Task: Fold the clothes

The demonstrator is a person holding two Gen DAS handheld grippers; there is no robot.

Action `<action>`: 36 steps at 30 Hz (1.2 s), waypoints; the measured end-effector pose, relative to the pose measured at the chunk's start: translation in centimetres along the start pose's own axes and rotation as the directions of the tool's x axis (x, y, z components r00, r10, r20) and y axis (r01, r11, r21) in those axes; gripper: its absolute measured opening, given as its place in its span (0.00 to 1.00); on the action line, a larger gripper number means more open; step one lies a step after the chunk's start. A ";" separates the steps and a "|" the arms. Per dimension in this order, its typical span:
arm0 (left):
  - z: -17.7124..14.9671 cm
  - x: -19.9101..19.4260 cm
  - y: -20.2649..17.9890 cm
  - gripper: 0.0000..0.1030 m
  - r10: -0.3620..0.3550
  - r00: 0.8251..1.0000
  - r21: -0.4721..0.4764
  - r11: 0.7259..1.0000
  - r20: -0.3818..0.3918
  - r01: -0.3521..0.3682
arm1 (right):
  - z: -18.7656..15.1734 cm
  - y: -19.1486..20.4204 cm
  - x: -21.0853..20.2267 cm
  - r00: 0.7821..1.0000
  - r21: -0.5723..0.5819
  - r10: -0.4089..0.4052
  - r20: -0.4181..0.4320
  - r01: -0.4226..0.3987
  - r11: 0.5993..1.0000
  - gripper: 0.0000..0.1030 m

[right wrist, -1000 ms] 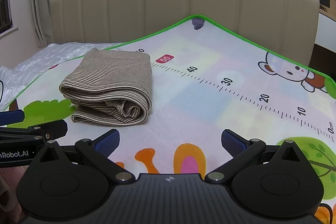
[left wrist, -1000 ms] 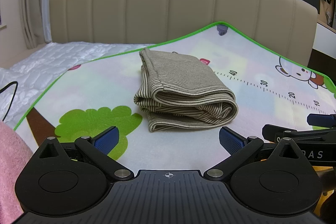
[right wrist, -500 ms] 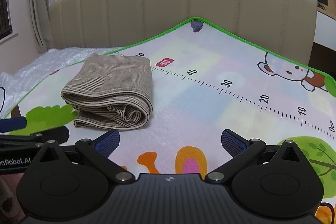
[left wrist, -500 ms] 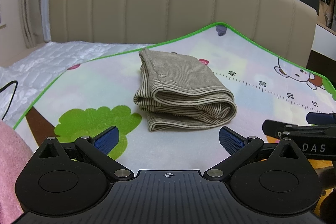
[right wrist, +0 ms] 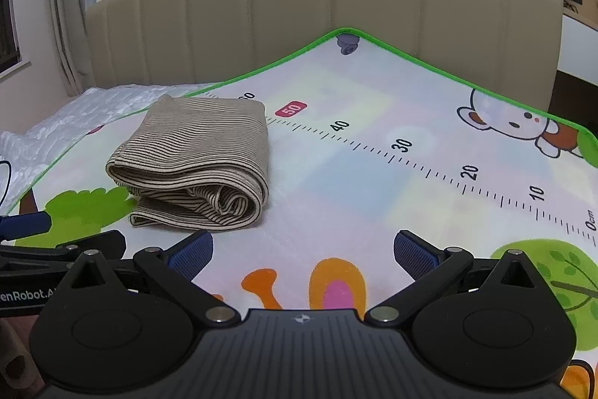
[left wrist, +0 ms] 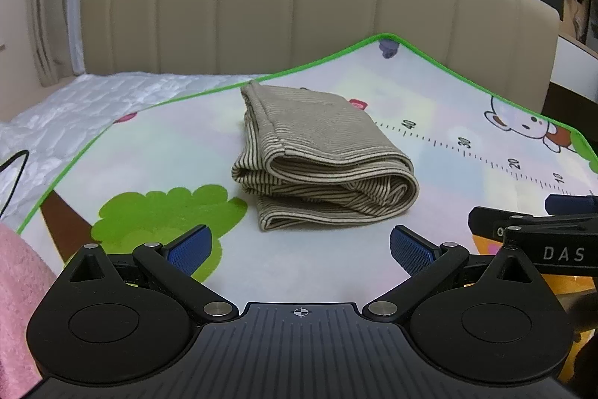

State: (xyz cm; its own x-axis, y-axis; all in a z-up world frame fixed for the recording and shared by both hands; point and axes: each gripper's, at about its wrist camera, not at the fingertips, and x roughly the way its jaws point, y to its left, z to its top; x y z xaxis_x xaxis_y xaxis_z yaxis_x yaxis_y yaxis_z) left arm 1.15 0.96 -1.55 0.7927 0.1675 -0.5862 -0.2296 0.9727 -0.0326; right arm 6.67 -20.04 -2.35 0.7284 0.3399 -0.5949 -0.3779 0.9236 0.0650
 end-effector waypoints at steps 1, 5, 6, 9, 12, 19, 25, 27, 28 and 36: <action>0.0 0.0 0.0 1.00 0.000 1.000 -0.001 1.000 0.000 0.000 | 0.0 0.0 0.0 1.000 0.001 0.002 -0.001 -0.002 1.000 1.00; 0.0 0.1 0.2 1.00 0.001 1.000 -0.010 1.000 -0.005 -0.001 | 0.0 0.1 0.1 1.000 -0.004 0.004 -0.006 -0.004 1.000 1.00; 0.1 0.1 0.3 1.00 0.002 1.000 -0.014 1.000 -0.006 -0.002 | 0.0 0.1 0.1 1.000 -0.007 0.005 -0.008 -0.005 1.000 1.00; 0.1 0.1 0.5 1.00 0.002 1.000 -0.025 1.000 -0.007 -0.002 | -0.1 0.4 0.0 1.000 -0.019 0.001 -0.008 -0.001 1.000 1.00; 0.1 0.1 0.5 1.00 0.000 1.000 -0.024 1.000 -0.007 0.000 | -0.1 0.4 0.0 1.000 -0.019 -0.002 -0.010 0.002 1.000 1.00; 0.1 0.0 0.3 1.00 -0.004 1.000 -0.018 1.000 -0.005 0.004 | 0.0 0.5 0.0 1.000 -0.020 -0.006 -0.009 0.006 1.000 1.00; 0.1 0.0 0.3 1.00 -0.011 1.000 -0.023 1.000 -0.004 0.011 | 0.0 0.5 0.0 1.000 -0.010 -0.010 -0.015 0.010 1.000 1.00; 0.1 0.0 0.2 1.00 -0.012 1.000 -0.023 1.000 -0.004 0.012 | 0.0 0.5 -0.1 1.000 -0.008 -0.010 -0.015 0.010 1.000 1.00; 0.1 0.0 0.2 1.00 -0.012 1.000 -0.022 1.000 -0.004 0.012 | 0.0 0.5 -0.1 1.000 -0.006 -0.009 -0.015 0.009 1.000 1.00; 0.1 -0.1 0.1 1.00 -0.012 1.000 -0.016 1.000 0.000 0.012 | 0.0 0.3 0.0 1.000 -0.001 -0.003 -0.020 0.003 1.000 1.00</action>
State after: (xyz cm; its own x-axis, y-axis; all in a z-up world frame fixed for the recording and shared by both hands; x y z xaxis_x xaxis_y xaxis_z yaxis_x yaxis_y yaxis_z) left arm 1.13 1.02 -1.41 0.7955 0.1559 -0.5855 -0.2289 0.9721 -0.0522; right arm 6.53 -19.74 -2.34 0.7181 0.3333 -0.6110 -0.3763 0.9244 0.0621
